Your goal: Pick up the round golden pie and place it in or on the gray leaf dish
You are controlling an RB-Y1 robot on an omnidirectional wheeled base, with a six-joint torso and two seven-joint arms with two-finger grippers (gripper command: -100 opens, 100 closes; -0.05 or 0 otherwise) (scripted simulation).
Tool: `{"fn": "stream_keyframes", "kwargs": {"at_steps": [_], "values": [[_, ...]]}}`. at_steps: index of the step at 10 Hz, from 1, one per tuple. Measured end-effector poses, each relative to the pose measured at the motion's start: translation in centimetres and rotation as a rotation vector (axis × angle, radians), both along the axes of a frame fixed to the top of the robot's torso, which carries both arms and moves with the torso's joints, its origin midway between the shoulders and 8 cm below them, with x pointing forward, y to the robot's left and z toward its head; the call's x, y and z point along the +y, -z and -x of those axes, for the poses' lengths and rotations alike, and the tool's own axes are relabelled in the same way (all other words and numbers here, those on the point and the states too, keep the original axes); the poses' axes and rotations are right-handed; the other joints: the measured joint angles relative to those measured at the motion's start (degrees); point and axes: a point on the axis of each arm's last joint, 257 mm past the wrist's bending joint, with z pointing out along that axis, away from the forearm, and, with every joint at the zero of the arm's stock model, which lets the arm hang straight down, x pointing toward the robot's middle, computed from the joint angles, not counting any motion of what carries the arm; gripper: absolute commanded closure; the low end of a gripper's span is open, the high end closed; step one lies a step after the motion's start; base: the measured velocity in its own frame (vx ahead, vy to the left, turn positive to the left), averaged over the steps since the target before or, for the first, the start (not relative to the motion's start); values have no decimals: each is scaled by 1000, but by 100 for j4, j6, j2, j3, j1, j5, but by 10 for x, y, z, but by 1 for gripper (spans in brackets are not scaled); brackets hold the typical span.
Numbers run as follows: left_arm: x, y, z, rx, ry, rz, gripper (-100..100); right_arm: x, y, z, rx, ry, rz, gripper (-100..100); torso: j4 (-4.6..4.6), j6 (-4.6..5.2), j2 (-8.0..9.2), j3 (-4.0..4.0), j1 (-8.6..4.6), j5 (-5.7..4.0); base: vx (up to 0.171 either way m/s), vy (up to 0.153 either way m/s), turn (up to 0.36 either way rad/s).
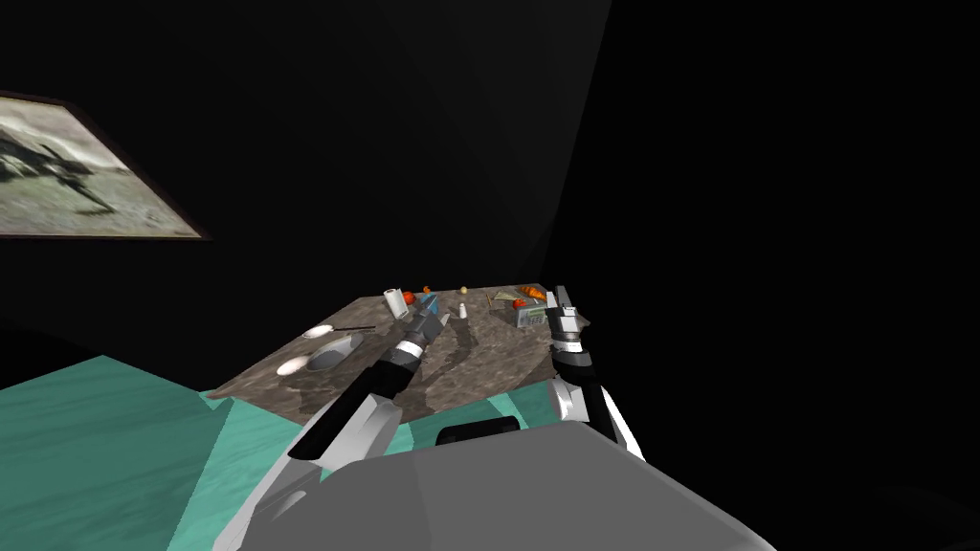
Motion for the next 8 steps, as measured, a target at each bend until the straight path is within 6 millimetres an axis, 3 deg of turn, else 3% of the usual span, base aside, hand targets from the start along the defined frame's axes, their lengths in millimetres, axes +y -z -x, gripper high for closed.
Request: {"fn": "stream_keyframes", "kwargs": {"at_steps": [8], "values": [[-15, 47, -11, 190, 32, -46, -100, 0, 0, 0, 0, 0, 0, 0, 0, 1, 1, 0, 11, 2, -15, 31, -59]]}}
